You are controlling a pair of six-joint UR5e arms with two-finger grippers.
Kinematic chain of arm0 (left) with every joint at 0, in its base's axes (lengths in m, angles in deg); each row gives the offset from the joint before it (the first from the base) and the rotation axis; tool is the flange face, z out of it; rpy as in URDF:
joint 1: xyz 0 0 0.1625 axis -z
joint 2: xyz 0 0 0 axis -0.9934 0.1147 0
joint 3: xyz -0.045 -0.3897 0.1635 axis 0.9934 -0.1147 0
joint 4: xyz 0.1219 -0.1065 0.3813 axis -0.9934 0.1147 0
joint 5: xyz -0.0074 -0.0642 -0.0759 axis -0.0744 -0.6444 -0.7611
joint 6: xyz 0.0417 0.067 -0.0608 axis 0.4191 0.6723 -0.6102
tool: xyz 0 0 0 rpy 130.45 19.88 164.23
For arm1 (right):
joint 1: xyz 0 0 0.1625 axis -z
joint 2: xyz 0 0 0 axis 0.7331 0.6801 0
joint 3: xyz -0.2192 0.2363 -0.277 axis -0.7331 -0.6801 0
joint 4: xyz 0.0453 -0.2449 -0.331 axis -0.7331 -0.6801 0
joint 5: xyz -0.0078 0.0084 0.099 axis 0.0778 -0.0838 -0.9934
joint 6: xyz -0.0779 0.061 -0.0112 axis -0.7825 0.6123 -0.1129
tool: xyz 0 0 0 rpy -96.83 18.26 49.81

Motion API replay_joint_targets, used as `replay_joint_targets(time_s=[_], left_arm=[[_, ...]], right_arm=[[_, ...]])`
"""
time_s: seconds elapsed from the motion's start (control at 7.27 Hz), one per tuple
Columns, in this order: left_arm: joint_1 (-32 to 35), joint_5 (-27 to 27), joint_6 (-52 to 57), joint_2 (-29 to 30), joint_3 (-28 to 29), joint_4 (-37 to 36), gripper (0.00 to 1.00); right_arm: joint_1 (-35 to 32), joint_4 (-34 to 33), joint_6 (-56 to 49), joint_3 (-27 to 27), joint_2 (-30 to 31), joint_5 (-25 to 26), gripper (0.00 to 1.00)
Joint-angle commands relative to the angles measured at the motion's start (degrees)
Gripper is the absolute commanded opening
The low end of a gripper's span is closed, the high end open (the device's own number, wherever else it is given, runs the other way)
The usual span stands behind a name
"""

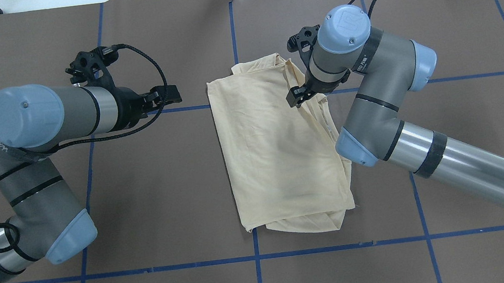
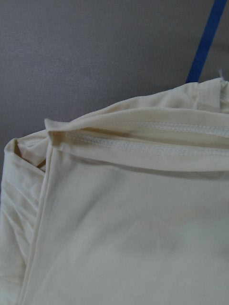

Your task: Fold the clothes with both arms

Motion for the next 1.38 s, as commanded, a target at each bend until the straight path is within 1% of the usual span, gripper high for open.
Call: replay_joint_targets(time_s=[0.0,0.41,0.69,0.96,1.24], left_arm=[[0.01,0.0,-0.01,0.04,-0.01,0.0,1.0],[0.01,0.0,-0.01,-0.05,-0.19,0.0,1.0],[0.01,0.0,-0.01,0.04,-0.45,0.0,1.0],[0.01,0.0,-0.01,0.04,-0.45,0.0,1.0],[0.01,0.0,-0.01,0.04,-0.36,0.0,1.0]], right_arm=[[0.58,-0.04,-0.31,-2.05,-0.37,0.05,1.0],[1.45,0.05,-0.22,-4.6,-0.81,1.53,1.0],[1.72,0.05,-0.48,-5.66,-1.08,1.63,1.0],[1.72,0.05,-1.01,-5.66,-1.08,1.63,1.0],[0.24,0.05,-3.2,-5.75,-0.73,1.63,1.0]])
